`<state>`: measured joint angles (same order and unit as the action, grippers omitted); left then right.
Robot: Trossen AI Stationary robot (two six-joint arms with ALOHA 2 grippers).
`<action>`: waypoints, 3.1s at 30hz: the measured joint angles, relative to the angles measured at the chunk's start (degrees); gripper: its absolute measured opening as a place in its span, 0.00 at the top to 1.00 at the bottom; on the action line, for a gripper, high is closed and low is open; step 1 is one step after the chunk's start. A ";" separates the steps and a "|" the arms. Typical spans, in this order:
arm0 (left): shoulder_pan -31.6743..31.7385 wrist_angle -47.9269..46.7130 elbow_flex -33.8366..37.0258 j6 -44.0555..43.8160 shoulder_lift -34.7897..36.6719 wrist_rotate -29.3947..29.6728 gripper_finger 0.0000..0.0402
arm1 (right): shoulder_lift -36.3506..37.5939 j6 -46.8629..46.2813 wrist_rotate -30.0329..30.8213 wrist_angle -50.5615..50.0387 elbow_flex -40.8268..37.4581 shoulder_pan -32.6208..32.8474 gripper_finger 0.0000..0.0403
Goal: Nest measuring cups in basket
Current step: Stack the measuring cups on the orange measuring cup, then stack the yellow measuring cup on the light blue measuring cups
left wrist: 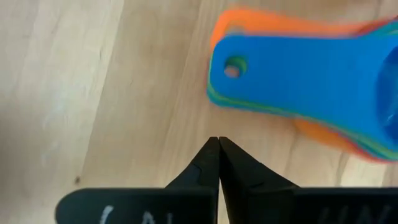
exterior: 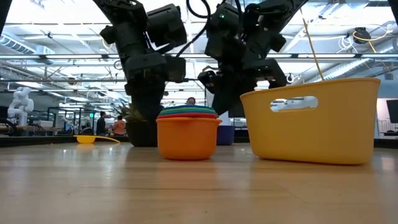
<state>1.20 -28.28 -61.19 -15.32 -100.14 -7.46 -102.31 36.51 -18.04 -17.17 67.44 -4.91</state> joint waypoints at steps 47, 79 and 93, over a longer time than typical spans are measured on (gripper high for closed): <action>-0.49 0.56 0.28 -0.69 0.46 3.60 0.97 | -3.49 -0.43 5.14 2.09 0.11 1.75 1.00; -5.42 8.11 0.60 9.48 24.55 40.24 0.96 | 10.06 -0.28 8.88 -2.34 0.33 -22.06 1.00; 17.64 37.34 16.71 11.19 33.04 20.00 0.96 | 12.48 -9.37 7.28 1.56 0.33 -25.76 0.80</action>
<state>18.84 9.06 -44.48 -4.12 -67.10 12.54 -89.82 27.14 -10.76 -15.61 67.77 -30.66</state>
